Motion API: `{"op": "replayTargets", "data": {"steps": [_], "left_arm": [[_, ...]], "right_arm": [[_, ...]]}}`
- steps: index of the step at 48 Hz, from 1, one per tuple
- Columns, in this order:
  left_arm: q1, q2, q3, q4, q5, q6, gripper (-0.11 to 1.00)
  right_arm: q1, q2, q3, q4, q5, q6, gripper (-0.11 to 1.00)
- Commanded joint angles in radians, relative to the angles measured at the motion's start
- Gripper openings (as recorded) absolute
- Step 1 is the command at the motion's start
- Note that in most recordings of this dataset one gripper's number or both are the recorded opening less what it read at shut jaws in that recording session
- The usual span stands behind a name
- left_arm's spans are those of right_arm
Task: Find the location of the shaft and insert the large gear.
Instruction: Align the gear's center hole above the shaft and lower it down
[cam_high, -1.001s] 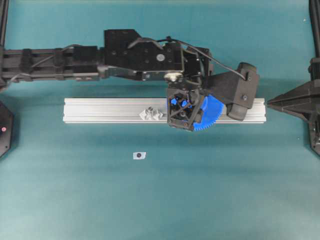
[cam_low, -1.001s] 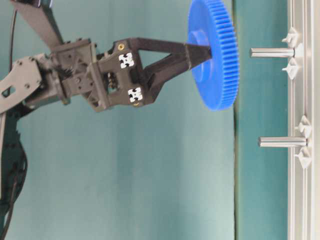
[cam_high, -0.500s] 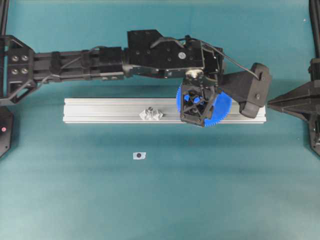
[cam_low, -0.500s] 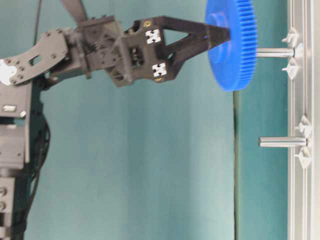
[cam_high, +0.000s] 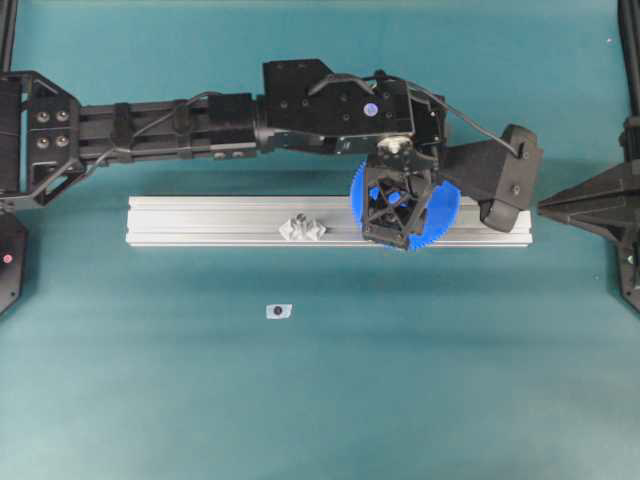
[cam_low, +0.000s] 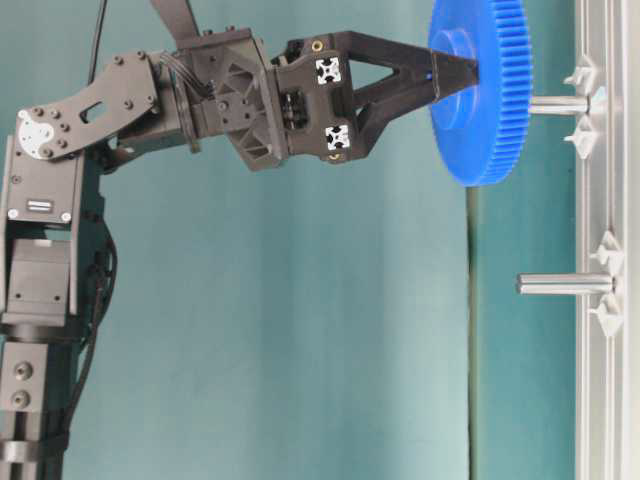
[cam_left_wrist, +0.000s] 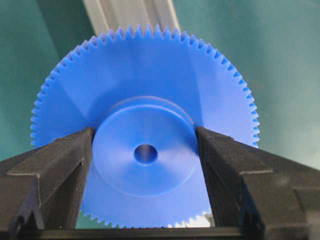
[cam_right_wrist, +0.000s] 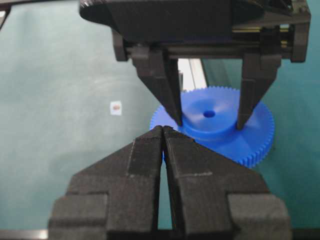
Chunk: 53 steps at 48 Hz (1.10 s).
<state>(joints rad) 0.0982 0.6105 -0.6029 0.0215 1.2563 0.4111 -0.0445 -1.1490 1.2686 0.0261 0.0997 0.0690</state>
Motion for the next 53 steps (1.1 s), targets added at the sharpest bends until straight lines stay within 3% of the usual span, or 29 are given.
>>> {"op": "replayTargets", "data": {"steps": [1, 53], "left_arm": [[0.002, -0.018, -0.032, 0.005, -0.003, 0.002, 0.70], [0.064, -0.014, -0.015, 0.005, 0.038, 0.003, 0.70]], "right_arm": [[-0.005, 0.006, -0.011, 0.002, -0.005, 0.009, 0.06], [-0.031, -0.005, -0.002, 0.002, -0.005, 0.008, 0.06]]}}
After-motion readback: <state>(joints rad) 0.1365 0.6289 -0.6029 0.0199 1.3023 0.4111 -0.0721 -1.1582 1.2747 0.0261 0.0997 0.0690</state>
